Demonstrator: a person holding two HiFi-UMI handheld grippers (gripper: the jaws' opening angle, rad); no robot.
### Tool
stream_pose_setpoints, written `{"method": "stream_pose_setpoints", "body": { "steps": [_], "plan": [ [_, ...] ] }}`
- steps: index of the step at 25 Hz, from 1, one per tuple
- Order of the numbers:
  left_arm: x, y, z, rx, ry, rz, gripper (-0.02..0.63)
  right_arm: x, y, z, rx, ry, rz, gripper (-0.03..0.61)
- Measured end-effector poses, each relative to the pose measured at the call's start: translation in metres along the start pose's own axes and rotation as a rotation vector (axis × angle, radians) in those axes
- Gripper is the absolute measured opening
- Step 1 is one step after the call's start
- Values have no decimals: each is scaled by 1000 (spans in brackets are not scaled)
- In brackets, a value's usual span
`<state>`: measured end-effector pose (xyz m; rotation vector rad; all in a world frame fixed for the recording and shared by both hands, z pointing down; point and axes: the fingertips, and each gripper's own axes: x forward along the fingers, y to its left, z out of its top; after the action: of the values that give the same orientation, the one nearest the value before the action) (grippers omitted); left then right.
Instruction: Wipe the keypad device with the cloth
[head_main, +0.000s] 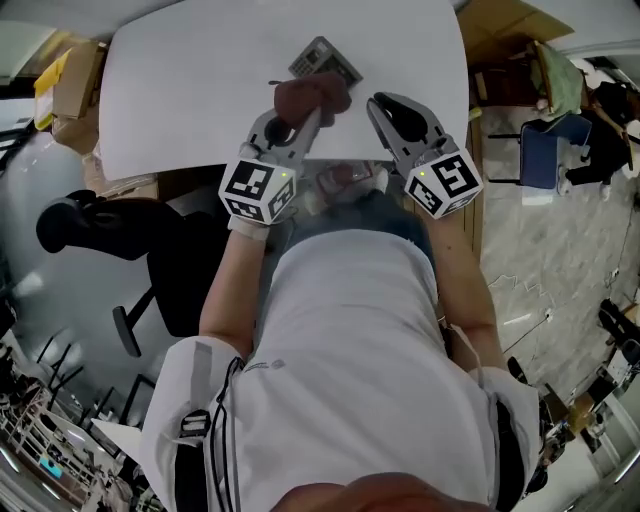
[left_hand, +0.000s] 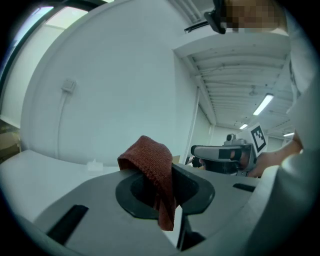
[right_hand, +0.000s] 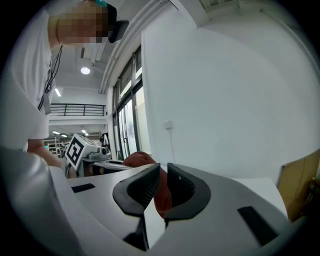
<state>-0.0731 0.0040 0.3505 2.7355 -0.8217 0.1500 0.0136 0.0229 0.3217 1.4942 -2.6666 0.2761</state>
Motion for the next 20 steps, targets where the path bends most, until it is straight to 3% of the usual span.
{"method": "stream_pose_setpoints", "body": {
  "steps": [4,20],
  "plan": [
    [-11,-27,24,88,-31,5,55,-28,8,19,-20,-40,0,55],
    [-30,-92,93,146,-162,75,55,-87,10,83,-74,-161,50,54]
  ]
}}
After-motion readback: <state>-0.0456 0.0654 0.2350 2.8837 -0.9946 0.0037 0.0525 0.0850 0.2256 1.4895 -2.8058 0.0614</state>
